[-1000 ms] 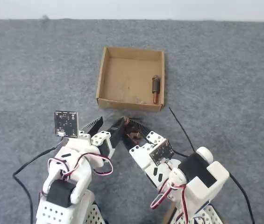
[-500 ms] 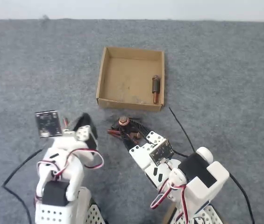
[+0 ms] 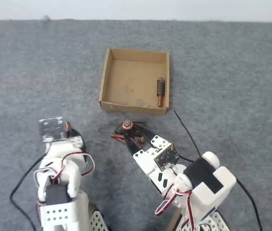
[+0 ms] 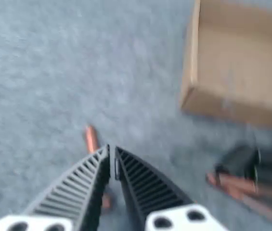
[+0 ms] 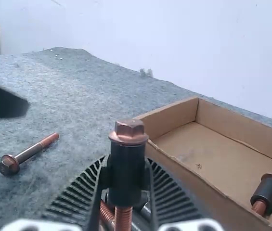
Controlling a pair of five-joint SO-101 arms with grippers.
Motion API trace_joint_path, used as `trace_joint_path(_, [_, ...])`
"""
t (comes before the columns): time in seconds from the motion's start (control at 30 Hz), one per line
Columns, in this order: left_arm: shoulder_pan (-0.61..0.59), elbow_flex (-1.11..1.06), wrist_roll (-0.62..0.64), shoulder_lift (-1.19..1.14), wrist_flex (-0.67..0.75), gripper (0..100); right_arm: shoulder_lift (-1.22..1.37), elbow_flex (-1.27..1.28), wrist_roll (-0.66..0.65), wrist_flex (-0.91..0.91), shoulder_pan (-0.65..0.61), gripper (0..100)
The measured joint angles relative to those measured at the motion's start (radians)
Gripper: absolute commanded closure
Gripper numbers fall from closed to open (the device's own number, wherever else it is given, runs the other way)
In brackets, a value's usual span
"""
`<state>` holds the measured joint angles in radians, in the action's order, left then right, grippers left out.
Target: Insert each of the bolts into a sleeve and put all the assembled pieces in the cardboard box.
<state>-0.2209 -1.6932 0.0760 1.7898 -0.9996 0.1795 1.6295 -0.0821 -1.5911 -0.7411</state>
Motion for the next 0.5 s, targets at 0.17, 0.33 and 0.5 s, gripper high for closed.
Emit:
trace_joint_path(0.17, [0.011, -0.002, -0.048, -0.002, -0.028, 99, -0.008, 0.002, 0.0, -0.02, 0.063, 99.2])
trace_joint_path(0.33, [0.009, -0.002, -0.054, -0.002, -0.028, 99, -0.103, 0.023, 0.0, -0.02, 0.121, 99.2])
trace_joint_path(0.5, [0.009, -0.002, -0.055, -0.002, -0.028, 99, -0.198, 0.031, 0.0, 0.041, 0.206, 99.2])
